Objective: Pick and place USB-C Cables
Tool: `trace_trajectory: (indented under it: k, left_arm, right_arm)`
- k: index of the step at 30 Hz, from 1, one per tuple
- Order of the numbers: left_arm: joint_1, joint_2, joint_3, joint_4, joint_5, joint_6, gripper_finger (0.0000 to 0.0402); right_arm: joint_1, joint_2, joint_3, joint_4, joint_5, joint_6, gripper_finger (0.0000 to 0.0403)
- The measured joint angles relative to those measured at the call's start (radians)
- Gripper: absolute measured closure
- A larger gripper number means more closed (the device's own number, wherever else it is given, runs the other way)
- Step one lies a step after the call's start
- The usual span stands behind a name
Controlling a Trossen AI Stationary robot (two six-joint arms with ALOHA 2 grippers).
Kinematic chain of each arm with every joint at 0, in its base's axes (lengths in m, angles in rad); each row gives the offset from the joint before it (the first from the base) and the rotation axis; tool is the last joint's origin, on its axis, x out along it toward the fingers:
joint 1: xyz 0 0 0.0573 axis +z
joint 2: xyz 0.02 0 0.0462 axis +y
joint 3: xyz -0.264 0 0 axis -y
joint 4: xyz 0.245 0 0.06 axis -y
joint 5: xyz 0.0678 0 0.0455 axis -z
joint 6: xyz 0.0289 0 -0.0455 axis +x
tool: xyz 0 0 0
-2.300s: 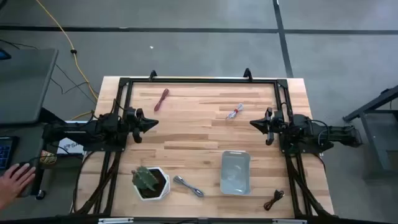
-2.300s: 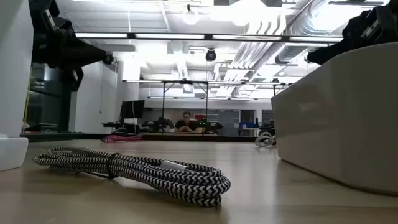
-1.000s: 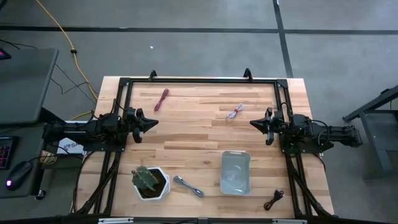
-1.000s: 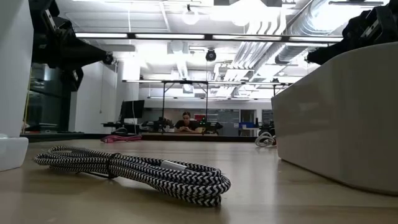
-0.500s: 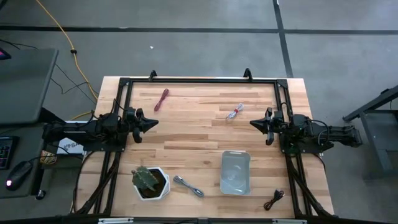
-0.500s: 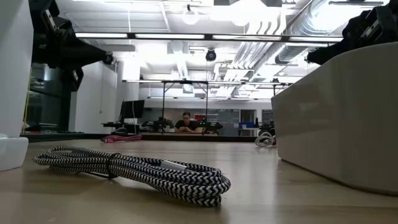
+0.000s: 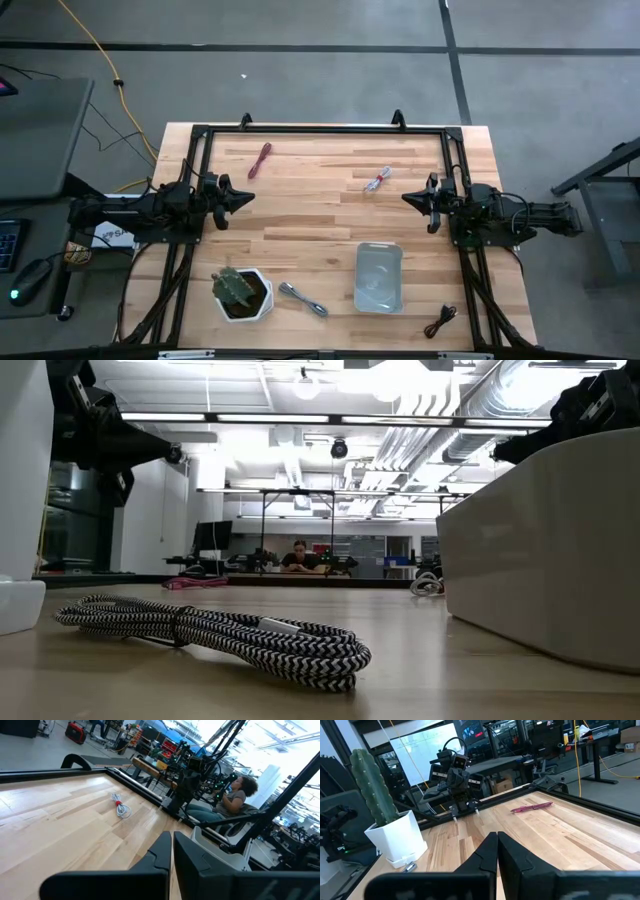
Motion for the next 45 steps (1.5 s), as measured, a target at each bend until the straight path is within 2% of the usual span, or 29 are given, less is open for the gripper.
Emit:
trace_trajectory:
  k: [35, 38, 41, 45]
  left_arm:
    - [0.000, 0.000, 0.000, 0.000, 0.000, 0.000, 0.0401]
    - [0.000, 0.000, 0.000, 0.000, 0.000, 0.000, 0.0401]
    - [0.000, 0.000, 0.000, 0.000, 0.000, -0.001, 0.0401]
    - [0.000, 0.000, 0.000, 0.000, 0.000, -0.001, 0.0401]
  right_arm:
    - [0.000, 0.000, 0.000, 0.000, 0.000, 0.003, 0.0402]
    - [0.000, 0.001, 0.000, 0.045, 0.006, 0.096, 0.0402]
    - [0.000, 0.000, 0.000, 0.168, 0.055, 0.311, 0.0402]
    - [0.000, 0.007, 0.000, 0.317, 0.231, 0.527, 0.0402]
